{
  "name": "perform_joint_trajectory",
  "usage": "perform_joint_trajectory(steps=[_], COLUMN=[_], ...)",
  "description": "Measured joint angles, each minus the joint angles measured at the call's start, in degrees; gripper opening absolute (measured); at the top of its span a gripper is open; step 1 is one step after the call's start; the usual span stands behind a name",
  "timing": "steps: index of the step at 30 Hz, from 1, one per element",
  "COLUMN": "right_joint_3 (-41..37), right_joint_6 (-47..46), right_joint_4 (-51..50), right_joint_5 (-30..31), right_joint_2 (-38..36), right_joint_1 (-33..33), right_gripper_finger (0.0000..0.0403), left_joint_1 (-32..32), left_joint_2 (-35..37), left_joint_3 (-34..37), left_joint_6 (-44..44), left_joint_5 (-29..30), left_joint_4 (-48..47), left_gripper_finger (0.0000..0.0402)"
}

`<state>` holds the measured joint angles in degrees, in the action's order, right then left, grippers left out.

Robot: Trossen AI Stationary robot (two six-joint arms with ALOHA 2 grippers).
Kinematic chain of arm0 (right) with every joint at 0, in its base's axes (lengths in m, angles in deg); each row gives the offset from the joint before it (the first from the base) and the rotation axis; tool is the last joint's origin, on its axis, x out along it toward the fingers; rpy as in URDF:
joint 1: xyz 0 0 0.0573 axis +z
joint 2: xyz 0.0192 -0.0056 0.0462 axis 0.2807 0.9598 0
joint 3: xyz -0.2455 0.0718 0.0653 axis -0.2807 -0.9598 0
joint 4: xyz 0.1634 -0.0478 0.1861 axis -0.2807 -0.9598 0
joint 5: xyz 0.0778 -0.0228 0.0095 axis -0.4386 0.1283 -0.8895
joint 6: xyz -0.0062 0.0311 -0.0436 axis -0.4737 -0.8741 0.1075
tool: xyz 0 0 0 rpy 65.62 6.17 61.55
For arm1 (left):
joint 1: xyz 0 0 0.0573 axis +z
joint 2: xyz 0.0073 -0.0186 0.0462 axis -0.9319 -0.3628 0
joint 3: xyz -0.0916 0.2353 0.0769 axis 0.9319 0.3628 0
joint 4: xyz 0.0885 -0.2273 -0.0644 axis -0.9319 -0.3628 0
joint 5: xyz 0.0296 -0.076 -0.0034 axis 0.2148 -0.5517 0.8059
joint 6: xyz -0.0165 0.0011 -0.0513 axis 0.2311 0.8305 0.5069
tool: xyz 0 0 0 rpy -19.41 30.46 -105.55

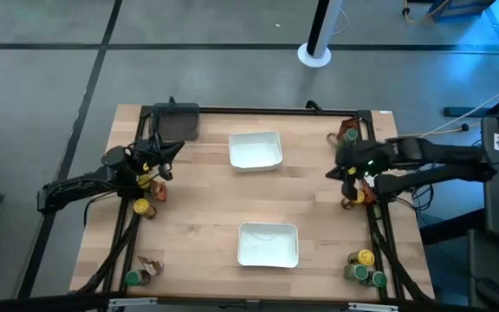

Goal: Sort spices by type
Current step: Put the yellow seasoning bottle into the top white bin

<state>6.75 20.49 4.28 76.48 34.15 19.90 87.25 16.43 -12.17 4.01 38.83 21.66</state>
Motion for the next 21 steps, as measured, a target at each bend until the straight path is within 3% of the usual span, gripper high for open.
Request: perform_joint_trajectory(steps=[6,11,17,21], right_joint_3=[0.69,0.69,0.69,0.69], right_joint_6=[-12.34,-22.37,-27.55,-28.15], right_joint_4=[-8.76,-19.14,-25.89,-26.34], right_joint_5=[-0.21,-0.15,2.02,0.72], right_joint_2=[7.54,10.68,11.98,12.13], right_joint_1=[7.00,8.88,8.77,8.77], right_gripper_finger=[0.0010,0.0010,0.0014,0.0053], left_joint_1=[0.00,0.00,0.00,0.00], left_joint_2=[0.00,0.00,0.00,0.00], left_joint_3=[0.00,0.00,0.00,0.00], left_joint_6=[-0.07,-0.07,-0.08,-0.07], left_joint_5=[0.00,0.00,0.00,0.00], left_joint_4=[0.02,0.00,0.42,0.45], left_gripper_finger=[0.0005,0.0005,0.0005,0.0005])
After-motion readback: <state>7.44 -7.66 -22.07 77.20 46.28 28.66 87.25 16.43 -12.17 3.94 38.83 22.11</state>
